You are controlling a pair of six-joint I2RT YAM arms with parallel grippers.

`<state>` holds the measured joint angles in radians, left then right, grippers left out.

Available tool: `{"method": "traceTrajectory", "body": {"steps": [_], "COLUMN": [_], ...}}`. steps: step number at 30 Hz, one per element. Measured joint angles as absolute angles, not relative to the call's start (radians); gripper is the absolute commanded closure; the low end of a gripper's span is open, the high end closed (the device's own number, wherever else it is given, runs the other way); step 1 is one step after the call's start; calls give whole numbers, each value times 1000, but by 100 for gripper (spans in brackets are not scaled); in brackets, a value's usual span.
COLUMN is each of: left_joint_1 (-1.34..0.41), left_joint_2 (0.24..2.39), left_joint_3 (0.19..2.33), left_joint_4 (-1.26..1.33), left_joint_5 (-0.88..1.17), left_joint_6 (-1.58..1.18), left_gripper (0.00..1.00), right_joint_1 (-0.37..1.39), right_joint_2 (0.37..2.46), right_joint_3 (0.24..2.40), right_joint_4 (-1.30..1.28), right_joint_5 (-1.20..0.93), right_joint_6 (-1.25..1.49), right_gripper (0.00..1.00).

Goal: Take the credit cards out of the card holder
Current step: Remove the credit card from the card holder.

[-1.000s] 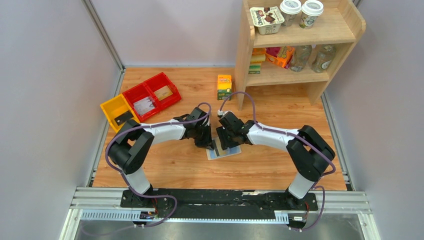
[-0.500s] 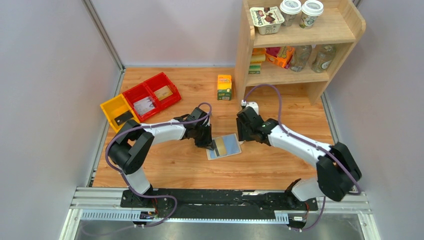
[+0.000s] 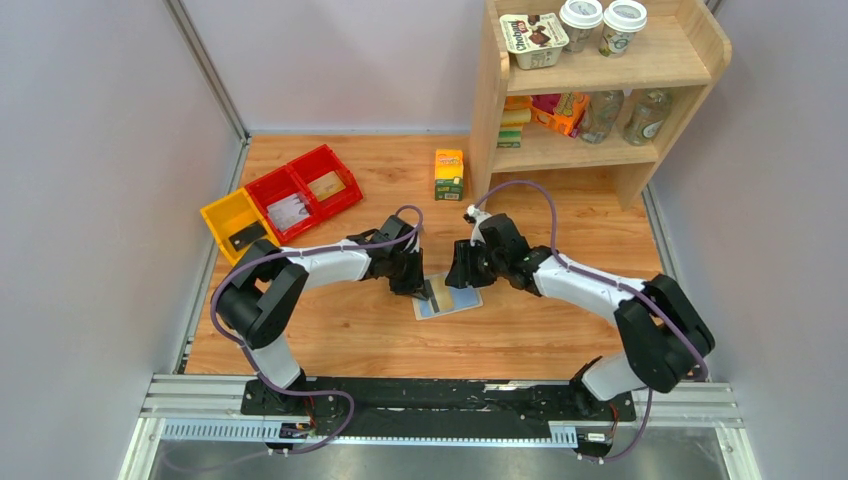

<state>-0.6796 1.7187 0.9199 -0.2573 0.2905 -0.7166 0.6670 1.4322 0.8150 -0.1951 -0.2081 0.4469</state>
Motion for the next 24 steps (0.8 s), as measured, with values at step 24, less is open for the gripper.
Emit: {"method": "traceTrajectory", "body": {"steps": [24], "left_joint_1": [-678], "left_joint_2": [1708], "left_joint_3": [884], "left_joint_4": [-201], "left_joint_5": [307], "left_joint_6": [-735], "left_gripper": [100], "right_joint_1": [525], "right_joint_2": [1691], "right_joint_3": [731], "right_joint_4": [141], "right_joint_5": [-505], "right_joint_6": [580], "right_gripper": [78]}}
